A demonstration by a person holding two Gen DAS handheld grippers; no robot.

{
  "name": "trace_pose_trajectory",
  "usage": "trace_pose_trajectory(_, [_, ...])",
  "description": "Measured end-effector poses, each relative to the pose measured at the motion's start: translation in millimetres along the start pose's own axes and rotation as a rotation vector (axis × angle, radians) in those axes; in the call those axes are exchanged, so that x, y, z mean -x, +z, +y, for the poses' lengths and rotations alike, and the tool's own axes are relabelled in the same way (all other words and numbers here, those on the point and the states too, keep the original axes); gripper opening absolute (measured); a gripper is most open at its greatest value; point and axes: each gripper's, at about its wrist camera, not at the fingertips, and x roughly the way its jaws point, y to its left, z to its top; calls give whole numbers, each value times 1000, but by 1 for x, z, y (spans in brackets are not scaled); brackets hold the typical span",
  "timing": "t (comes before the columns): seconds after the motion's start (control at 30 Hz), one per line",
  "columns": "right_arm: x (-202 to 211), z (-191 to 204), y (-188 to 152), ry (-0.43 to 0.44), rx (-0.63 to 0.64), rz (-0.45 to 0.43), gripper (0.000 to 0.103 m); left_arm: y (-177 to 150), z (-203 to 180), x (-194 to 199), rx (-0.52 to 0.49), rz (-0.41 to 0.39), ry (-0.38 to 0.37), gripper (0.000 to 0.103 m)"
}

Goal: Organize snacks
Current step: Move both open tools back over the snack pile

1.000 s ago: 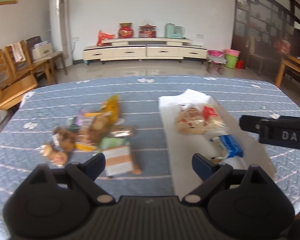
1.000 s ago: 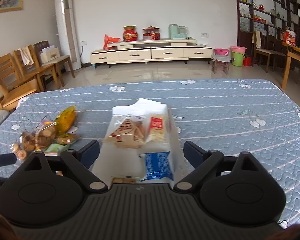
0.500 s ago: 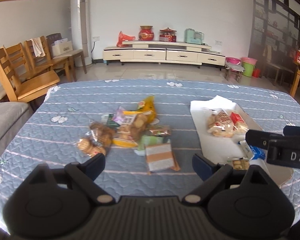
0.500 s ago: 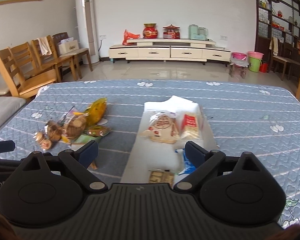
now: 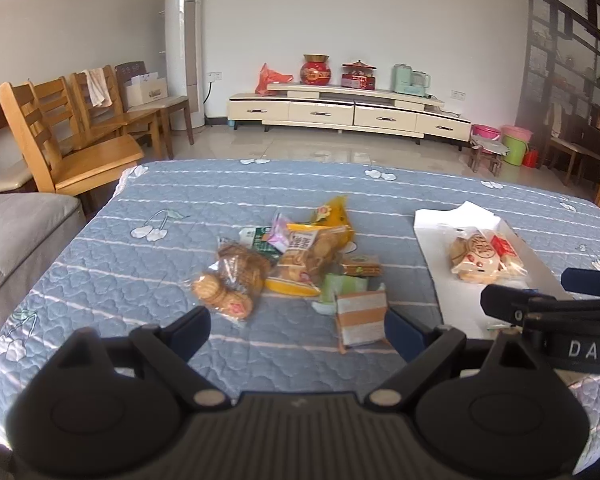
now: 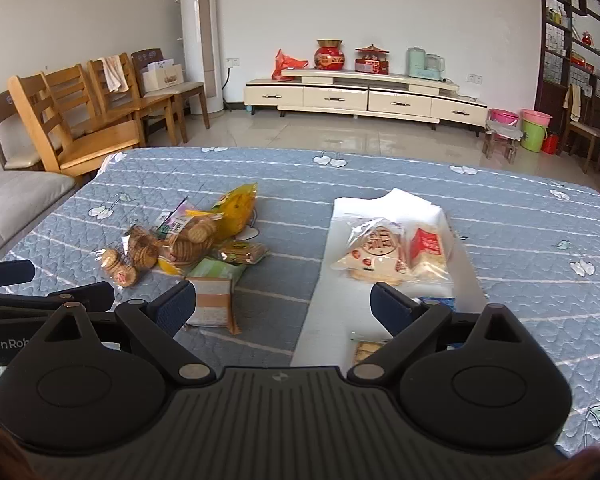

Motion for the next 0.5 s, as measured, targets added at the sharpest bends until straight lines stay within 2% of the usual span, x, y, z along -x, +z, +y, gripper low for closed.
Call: trace_pose_trajectory(0.5, [-33, 25, -2, 51, 21, 64, 103, -7, 33, -26, 34, 36, 32, 94])
